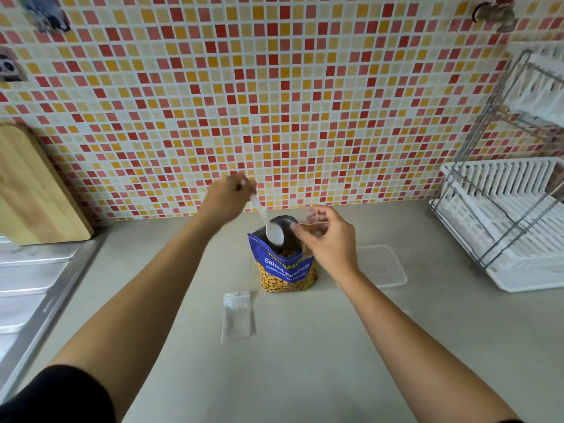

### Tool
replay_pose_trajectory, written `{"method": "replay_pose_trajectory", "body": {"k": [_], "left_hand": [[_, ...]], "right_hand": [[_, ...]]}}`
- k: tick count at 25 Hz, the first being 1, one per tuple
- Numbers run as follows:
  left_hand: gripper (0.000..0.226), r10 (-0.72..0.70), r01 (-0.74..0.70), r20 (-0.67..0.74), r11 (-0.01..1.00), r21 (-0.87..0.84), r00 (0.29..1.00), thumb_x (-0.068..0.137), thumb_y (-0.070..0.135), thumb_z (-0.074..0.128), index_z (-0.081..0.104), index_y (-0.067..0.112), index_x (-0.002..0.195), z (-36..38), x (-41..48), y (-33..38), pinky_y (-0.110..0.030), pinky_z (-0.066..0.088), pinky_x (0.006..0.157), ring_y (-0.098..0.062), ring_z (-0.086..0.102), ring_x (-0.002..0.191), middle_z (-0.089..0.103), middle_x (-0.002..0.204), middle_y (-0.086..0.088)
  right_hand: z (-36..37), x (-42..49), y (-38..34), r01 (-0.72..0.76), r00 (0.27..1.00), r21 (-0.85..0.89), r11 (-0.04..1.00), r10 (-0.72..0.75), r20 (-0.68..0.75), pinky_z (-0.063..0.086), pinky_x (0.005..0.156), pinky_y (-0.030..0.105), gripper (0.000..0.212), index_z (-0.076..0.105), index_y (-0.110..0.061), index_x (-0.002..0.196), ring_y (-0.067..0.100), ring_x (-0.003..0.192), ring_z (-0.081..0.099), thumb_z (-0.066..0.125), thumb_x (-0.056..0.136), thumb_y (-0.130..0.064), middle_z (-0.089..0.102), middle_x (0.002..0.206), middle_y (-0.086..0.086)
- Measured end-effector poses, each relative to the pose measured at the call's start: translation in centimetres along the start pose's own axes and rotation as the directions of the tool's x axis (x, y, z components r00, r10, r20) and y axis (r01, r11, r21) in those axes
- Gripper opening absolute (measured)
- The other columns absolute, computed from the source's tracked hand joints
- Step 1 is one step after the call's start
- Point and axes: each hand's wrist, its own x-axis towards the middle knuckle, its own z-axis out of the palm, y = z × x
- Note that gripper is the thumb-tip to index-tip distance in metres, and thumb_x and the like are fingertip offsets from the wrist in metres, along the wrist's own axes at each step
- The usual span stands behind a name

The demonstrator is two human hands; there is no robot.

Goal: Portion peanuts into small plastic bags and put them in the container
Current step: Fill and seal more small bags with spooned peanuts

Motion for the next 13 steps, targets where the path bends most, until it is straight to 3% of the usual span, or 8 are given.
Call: {"method": "replay_pose_trajectory", "body": {"k": [3,7,9,11,13], "left_hand": [[0.03,-0.005,-0.021,0.19,0.991,0.132,0.982,0.097,0.028,0.046,0.063,0.004,0.105,3.8,-0.7,-2.4,-0.023,0.041,0.065,-0.016,0.053,0.079,0.064,0.101,-0.012],[0.037,-0.05,0.018,0.144,0.977,0.212,0.988,0.089,0.039,0.057,0.055,0.015,0.117,4.7,-1.2,-3.9,-0.041,0.05,0.09,-0.024,0.053,0.109,0.054,0.123,-0.009],[0.038,0.022,-0.024,0.016,0.992,0.127,1.0,0.09,0.035,0.057,0.054,0.013,0.121,4.0,-2.3,-3.1,-0.031,0.048,0.088,-0.022,0.052,0.109,0.053,0.124,-0.008],[0.028,0.142,-0.143,-0.067,0.99,0.0,0.988,0.094,0.023,0.053,0.059,0.009,0.117,3.4,-4.0,-1.7,-0.015,0.043,0.077,-0.015,0.056,0.1,0.061,0.118,-0.007],[0.028,0.235,-0.225,0.065,0.964,-0.139,0.97,0.092,0.018,0.056,0.062,0.009,0.118,3.9,-6.0,-0.4,-0.013,0.047,0.078,-0.013,0.061,0.1,0.066,0.113,-0.003]], "right_hand": [[-0.8,-0.2,-0.1,-0.034,0.999,0.017,0.999,0.034,-0.025,0.058,0.075,0.034,0.046,0.061,-0.021,0.104,0.007,0.081,0.066,0.076,0.069,-0.046,0.069,0.09,-0.008],[-2.0,-0.4,-0.4,-0.06,0.997,0.043,0.997,0.062,-0.04,0.059,0.074,0.034,0.045,0.062,-0.02,0.102,0.008,0.082,0.066,0.076,0.069,-0.048,0.069,0.091,-0.008],[-2.5,-0.4,-0.9,-0.065,0.997,0.063,0.996,0.068,-0.045,0.058,0.073,0.033,0.041,0.062,-0.022,0.099,0.009,0.083,0.066,0.076,0.07,-0.047,0.068,0.09,-0.008],[-2.9,-0.3,-1.5,-0.074,0.996,0.098,0.992,0.079,-0.047,0.058,0.072,0.03,0.037,0.061,-0.023,0.096,0.009,0.082,0.066,0.076,0.07,-0.046,0.067,0.089,-0.009],[-3.3,-0.1,-2.0,-0.073,0.995,0.152,0.986,0.082,-0.055,0.056,0.071,0.026,0.034,0.062,-0.023,0.092,0.006,0.082,0.065,0.077,0.07,-0.044,0.065,0.086,-0.012]]}}
